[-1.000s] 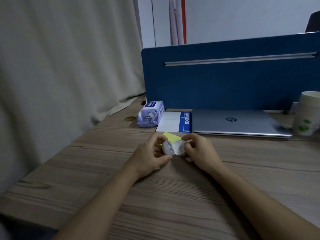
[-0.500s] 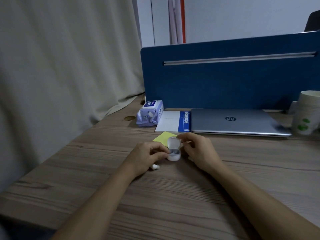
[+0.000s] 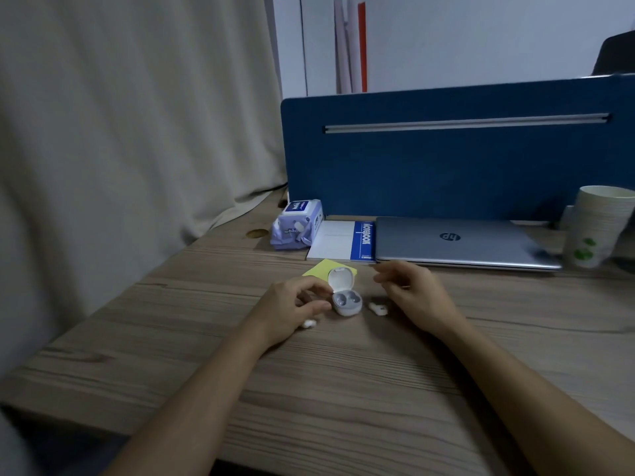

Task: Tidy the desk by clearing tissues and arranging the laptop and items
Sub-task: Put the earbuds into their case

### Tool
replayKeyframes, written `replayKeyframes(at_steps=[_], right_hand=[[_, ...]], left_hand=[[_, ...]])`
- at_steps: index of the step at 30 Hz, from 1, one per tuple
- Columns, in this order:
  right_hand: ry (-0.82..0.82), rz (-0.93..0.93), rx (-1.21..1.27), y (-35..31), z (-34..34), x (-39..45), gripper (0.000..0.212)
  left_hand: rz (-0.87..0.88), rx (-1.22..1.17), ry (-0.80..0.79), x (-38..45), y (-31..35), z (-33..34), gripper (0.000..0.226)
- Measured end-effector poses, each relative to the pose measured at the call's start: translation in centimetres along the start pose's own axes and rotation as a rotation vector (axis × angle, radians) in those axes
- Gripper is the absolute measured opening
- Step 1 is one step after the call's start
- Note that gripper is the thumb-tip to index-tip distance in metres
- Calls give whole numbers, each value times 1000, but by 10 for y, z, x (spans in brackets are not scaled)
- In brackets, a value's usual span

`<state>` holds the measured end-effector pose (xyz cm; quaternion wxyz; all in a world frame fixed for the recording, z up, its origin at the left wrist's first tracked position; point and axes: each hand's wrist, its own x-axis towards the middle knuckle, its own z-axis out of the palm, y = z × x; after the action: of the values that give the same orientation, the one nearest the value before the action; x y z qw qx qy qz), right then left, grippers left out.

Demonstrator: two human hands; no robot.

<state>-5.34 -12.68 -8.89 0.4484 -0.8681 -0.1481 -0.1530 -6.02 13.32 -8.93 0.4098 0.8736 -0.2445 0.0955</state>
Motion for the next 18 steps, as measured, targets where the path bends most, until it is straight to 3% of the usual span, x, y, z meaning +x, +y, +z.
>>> replayKeyframes(at_steps=[5,10,18], right_hand=[[-83,87,-102,5,-13,-8,14],[-178,60,-179,1,-13,-24,26],[-124,8,-308,-9,-4,-29,22]], left_hand=[[-60,-60,76,-8,-7,-8,14],[-96,-81,138,-12,-16,-14,9],[-126,-79,140,-11,-24,-12,8]])
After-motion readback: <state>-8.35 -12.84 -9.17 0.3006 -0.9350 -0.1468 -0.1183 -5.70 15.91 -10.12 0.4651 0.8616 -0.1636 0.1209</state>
